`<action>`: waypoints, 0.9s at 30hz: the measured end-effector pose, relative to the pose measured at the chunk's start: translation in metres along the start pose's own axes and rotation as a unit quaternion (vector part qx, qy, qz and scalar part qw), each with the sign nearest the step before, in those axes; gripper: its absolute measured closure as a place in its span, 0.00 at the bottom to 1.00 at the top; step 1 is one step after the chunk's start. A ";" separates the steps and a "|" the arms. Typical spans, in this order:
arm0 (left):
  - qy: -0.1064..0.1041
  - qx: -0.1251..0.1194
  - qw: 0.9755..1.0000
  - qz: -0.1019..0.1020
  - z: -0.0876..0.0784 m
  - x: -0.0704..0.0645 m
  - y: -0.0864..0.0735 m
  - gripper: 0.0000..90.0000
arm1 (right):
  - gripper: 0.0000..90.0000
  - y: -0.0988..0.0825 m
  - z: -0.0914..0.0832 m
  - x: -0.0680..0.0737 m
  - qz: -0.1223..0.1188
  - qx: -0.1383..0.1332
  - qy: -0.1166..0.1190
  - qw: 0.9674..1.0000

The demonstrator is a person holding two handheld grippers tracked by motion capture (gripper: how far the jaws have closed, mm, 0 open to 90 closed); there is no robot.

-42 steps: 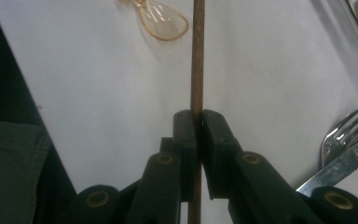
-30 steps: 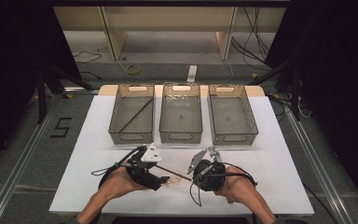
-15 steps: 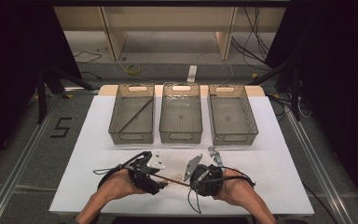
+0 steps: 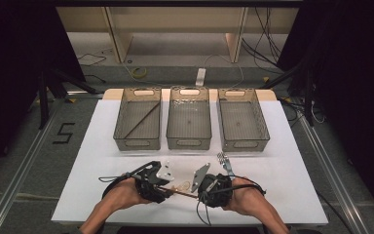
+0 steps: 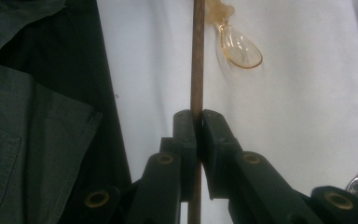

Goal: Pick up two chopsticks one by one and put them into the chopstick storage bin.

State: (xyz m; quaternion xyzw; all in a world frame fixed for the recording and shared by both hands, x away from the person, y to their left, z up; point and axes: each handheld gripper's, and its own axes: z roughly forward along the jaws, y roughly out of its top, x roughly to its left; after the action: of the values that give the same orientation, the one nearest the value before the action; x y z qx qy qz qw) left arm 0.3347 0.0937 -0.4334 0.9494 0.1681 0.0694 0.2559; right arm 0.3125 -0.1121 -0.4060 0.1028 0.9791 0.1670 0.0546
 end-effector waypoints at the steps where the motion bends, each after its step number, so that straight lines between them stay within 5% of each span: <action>1: -0.003 0.000 1.000 0.002 0.000 0.000 0.000 0.66 | 0.95 0.000 0.000 0.000 0.000 -0.002 0.000 1.000; 17: -0.060 0.018 0.997 0.034 0.000 -0.006 -0.001 0.85 | 0.91 -0.004 0.001 -0.004 -0.012 0.005 0.006 1.000; 21: -0.087 0.016 0.995 0.040 0.000 -0.010 -0.001 0.93 | 0.81 -0.006 0.000 -0.013 0.019 -0.008 -0.011 1.000; 27: -0.061 0.021 0.998 0.016 -0.003 -0.003 -0.002 0.94 | 0.63 -0.012 -0.008 -0.023 0.074 -0.044 -0.026 0.996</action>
State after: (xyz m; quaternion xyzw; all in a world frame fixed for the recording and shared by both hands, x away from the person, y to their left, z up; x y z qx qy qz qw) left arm 0.3303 0.0957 -0.4320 0.9596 0.1383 0.0125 0.2448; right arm 0.3321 -0.1306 -0.4010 0.1769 0.9587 0.2108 0.0724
